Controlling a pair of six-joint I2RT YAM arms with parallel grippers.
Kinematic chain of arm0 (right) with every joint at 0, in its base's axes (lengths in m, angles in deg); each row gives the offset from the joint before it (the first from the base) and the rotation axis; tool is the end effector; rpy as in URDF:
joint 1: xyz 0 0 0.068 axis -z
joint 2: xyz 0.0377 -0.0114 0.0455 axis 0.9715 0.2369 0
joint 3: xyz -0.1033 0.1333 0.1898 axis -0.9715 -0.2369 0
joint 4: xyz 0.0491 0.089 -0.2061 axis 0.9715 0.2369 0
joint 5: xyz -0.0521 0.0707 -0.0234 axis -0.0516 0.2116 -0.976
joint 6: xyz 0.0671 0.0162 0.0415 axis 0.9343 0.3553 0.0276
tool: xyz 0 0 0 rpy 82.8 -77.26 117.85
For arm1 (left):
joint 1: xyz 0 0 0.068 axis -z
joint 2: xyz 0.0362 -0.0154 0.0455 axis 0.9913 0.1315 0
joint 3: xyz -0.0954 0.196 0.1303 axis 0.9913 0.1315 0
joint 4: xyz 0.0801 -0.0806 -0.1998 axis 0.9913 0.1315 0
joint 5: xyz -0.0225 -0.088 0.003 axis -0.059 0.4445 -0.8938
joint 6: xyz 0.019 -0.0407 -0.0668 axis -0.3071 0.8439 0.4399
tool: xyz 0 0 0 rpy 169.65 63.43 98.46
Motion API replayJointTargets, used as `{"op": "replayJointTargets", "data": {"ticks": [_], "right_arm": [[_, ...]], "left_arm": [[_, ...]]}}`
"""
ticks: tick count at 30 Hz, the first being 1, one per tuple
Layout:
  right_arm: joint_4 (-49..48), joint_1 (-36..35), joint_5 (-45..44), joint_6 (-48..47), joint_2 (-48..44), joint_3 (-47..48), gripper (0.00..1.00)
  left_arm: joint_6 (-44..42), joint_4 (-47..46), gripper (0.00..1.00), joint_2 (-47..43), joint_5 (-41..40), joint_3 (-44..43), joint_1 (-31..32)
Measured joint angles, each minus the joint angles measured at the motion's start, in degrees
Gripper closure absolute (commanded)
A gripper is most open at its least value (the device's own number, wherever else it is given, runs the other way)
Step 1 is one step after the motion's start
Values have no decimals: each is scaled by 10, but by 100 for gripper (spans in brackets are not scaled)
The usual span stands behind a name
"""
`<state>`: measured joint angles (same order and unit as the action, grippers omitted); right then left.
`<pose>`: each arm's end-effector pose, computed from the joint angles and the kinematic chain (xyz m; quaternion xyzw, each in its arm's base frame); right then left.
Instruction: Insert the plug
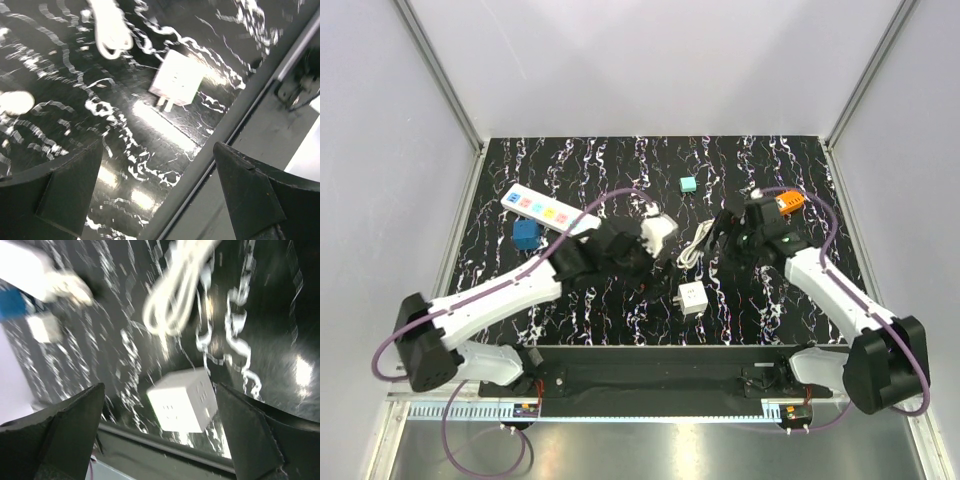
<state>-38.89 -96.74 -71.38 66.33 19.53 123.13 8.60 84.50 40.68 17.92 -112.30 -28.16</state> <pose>0.2271 0.0993 0.2104 0.1354 0.9261 0.2537 0.2441 0.1548 -0.2293 0.2789 0.3708 0.8237 -0.2687 0.3343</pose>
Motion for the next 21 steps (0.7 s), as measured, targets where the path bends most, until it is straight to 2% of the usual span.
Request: {"op": "replayJointTargets", "data": {"ticks": [8,14,21], "right_arm": [[42,167,12,-57,-39,90,0],[71,181,16,-78,-77,137,0],[87,189,18,-90,-102,149,1]], "left_arm": [[-60,-53,6,164,49,-44,23],[-83,-75,8,284,69,-101,29],[-105,-79,4,313,71,-104,55]]}}
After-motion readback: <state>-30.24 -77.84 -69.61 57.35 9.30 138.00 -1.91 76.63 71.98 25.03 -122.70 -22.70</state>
